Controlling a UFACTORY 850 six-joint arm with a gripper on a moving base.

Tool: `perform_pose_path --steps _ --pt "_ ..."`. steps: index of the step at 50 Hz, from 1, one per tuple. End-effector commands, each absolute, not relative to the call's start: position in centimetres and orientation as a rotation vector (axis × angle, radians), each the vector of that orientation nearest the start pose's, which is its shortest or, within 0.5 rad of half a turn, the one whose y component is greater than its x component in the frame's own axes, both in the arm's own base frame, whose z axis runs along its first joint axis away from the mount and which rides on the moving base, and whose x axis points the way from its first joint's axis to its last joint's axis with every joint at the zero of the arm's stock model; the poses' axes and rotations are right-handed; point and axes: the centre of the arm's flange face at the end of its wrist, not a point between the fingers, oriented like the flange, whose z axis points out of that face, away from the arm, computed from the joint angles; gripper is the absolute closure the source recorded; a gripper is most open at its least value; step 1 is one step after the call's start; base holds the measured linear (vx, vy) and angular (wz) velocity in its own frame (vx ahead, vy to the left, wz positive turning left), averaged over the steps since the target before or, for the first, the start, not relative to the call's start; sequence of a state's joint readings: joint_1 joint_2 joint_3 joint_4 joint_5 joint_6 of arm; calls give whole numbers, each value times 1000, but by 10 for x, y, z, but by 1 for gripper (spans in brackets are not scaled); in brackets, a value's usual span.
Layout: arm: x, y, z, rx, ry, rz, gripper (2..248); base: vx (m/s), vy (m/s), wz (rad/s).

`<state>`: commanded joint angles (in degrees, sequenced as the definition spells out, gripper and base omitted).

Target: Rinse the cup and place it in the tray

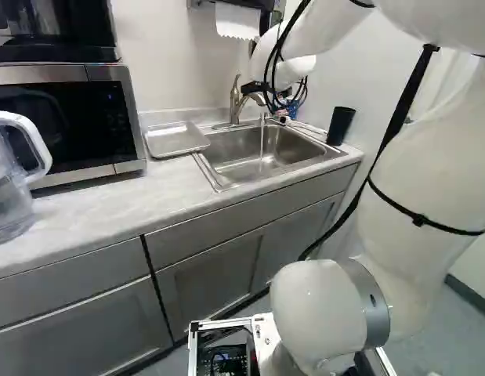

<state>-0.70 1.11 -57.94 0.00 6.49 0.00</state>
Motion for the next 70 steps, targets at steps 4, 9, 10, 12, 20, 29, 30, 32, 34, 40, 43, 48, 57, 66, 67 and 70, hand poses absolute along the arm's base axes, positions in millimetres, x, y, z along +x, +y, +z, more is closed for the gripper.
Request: perform_pose_path --steps 4,9,10,12,20,29,30,32,34,40,43,48,57,66,67,70 --pt "510 -6 624 -2664 16 -1677 3 0 0 0" --pt "500 -6 622 -2688 17 -1639 3 0 0 0" --pt "499 -6 622 -2691 17 -1633 3 0 0 0" --pt "496 -6 621 -2700 17 -1618 3 0 0 0" --pt "482 -6 616 -2739 18 -1551 3 0 0 0" --pt "466 -6 611 -2782 18 -1473 3 0 0 0" --pt "464 -6 611 -2788 18 -1462 3 0 0 0" --pt "461 -6 610 -2795 18 -1447 3 0 0 0" --pt "457 -6 609 -2804 18 -1429 3 0 0 0" --pt "448 -6 605 -2831 19 -1376 3 0 0 0" --pt "445 -6 604 -2844 19 -1349 3 0 0 0" --pt "442 -6 602 -2865 19 -1302 3 0 0 0" --pt "439 -6 599 -2892 19 -1240 3 0 0 0" --pt "439 -6 599 -2892 19 -1240 3 0 0 0" --pt "439 -6 599 -2892 20 -1240 3 0 0 0" --pt "439 -7 599 -2893 22 -1240 3 0 0 0"
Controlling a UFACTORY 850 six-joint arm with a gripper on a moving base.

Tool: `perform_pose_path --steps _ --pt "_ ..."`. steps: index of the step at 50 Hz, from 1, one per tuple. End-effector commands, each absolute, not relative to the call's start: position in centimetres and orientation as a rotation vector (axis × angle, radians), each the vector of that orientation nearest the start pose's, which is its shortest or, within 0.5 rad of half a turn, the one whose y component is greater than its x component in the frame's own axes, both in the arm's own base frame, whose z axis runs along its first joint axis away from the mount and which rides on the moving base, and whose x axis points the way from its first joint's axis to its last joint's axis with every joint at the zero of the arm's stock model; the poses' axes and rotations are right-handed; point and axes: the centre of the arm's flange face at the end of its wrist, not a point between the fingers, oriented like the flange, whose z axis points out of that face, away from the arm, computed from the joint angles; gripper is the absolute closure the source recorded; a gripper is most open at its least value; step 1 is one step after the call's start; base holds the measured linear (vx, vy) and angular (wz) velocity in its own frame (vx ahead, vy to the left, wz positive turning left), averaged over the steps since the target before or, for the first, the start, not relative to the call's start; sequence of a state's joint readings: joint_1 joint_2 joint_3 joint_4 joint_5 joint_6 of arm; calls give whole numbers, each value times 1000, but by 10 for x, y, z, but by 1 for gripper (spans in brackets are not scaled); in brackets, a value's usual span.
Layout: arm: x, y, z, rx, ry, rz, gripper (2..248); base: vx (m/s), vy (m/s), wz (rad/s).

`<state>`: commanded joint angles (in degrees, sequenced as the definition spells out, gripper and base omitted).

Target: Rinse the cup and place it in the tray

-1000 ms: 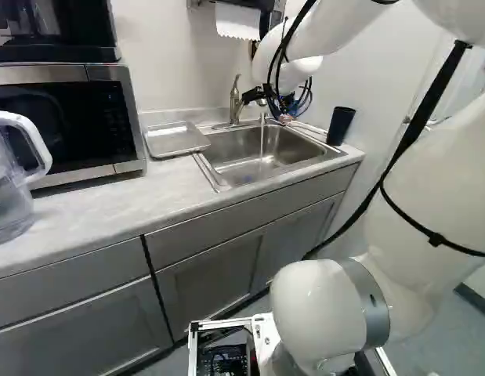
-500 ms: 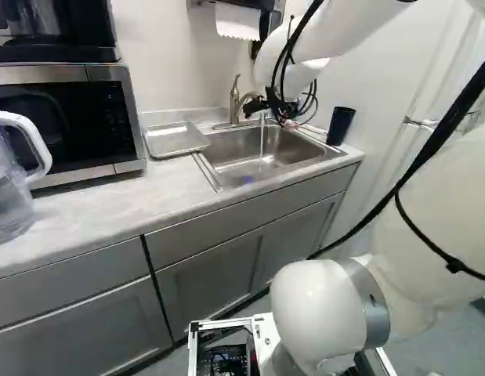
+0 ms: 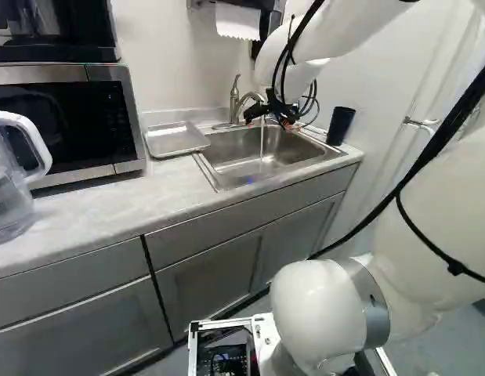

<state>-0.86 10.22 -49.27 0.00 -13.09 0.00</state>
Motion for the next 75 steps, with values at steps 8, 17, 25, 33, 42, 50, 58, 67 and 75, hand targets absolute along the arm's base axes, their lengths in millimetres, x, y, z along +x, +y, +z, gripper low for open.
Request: perform_pose_path --steps 8,17,25,33,42,50,58,67,75 --pt "439 -11 599 -2896 37 -1241 3 0 0 0" --pt "443 -16 599 -2895 67 -1239 3 0 0 0" --pt "446 -21 599 -2893 90 -1243 3 0 0 0" --pt "446 -26 599 -2891 118 -1244 3 0 0 0" --pt "446 -32 600 -2882 163 -1247 3 0 0 0" --pt "447 -38 601 -2861 218 -1263 3 0 0 0" --pt "449 -44 602 -2836 272 -1284 3 0 0 0" --pt "450 -44 603 -2805 311 -1311 3 0 0 0" --pt "451 -45 605 -2774 342 -1341 3 0 0 0"
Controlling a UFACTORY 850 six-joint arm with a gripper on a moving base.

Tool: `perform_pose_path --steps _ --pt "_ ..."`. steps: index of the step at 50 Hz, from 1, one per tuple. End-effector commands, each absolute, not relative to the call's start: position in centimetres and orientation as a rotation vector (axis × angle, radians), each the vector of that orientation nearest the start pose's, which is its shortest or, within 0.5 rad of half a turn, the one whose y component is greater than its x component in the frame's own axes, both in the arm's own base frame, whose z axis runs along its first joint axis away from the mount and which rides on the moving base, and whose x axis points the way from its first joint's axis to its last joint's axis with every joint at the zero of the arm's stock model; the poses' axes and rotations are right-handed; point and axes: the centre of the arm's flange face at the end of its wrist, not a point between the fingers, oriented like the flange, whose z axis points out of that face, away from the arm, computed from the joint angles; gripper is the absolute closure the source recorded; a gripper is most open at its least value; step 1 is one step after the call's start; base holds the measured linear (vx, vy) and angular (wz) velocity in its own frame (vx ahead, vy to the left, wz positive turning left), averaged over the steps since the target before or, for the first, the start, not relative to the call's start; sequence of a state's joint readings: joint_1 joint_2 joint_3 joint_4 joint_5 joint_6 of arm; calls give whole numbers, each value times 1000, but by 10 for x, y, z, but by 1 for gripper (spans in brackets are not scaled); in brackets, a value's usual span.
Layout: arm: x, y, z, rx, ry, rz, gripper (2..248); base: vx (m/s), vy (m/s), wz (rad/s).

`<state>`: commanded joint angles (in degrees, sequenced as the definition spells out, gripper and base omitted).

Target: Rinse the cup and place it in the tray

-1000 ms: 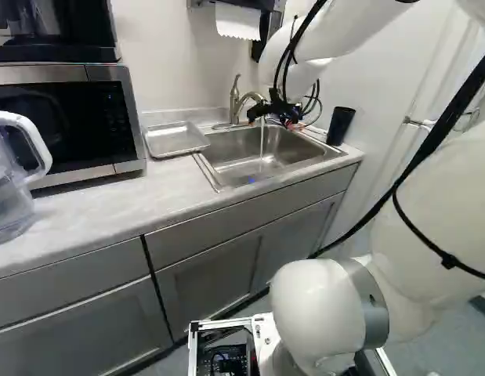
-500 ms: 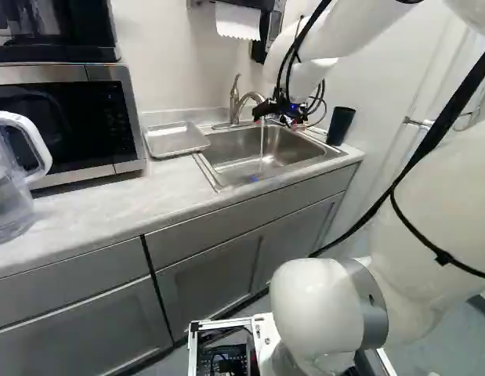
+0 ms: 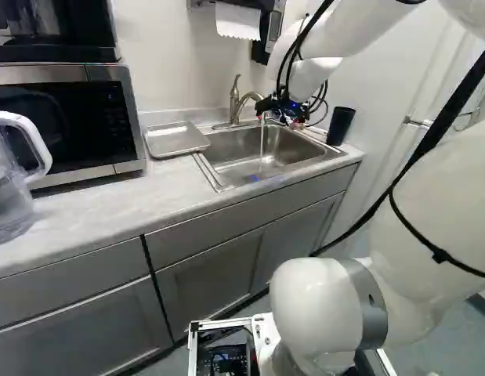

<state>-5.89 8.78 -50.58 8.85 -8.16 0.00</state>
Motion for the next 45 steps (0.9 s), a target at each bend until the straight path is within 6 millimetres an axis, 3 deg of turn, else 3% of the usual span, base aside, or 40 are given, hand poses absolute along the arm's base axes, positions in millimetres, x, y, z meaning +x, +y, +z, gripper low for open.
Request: perform_pose_path --steps 26,45 --pt "454 -56 608 -2696 482 -1387 3 0 0 0" --pt "455 -65 609 -2753 374 -1427 3 0 0 0"
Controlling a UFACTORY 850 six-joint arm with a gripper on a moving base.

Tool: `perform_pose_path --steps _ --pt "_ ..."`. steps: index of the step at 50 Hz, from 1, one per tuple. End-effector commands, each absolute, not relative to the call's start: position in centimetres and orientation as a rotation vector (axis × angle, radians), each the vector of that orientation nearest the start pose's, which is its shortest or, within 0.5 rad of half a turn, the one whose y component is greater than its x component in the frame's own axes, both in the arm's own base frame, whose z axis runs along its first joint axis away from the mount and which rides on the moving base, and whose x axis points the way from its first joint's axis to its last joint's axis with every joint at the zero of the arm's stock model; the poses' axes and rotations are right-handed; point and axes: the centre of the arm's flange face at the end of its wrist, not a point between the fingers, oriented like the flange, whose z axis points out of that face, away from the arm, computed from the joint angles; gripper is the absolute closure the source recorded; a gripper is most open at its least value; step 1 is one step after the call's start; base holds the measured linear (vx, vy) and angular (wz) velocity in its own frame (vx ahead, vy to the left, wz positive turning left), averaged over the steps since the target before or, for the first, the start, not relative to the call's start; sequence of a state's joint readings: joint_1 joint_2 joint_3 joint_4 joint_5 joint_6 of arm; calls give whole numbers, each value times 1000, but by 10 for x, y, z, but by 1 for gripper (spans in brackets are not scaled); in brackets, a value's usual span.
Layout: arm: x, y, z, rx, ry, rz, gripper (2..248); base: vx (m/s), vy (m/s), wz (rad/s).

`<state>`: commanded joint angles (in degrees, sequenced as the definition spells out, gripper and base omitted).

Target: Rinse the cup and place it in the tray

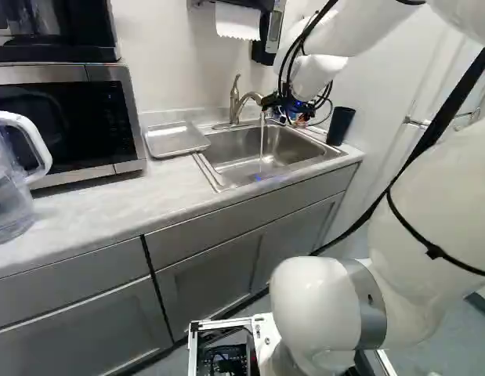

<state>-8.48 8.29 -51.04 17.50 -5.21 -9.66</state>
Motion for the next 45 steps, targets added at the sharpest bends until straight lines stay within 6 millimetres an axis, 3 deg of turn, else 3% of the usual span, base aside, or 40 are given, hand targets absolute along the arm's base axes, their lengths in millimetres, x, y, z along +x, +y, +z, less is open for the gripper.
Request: perform_pose_path --steps 28,45 --pt "459 -93 613 -2841 225 -1543 3 0 0 0" --pt "461 -111 615 -2796 386 -1581 3 0 0 0"
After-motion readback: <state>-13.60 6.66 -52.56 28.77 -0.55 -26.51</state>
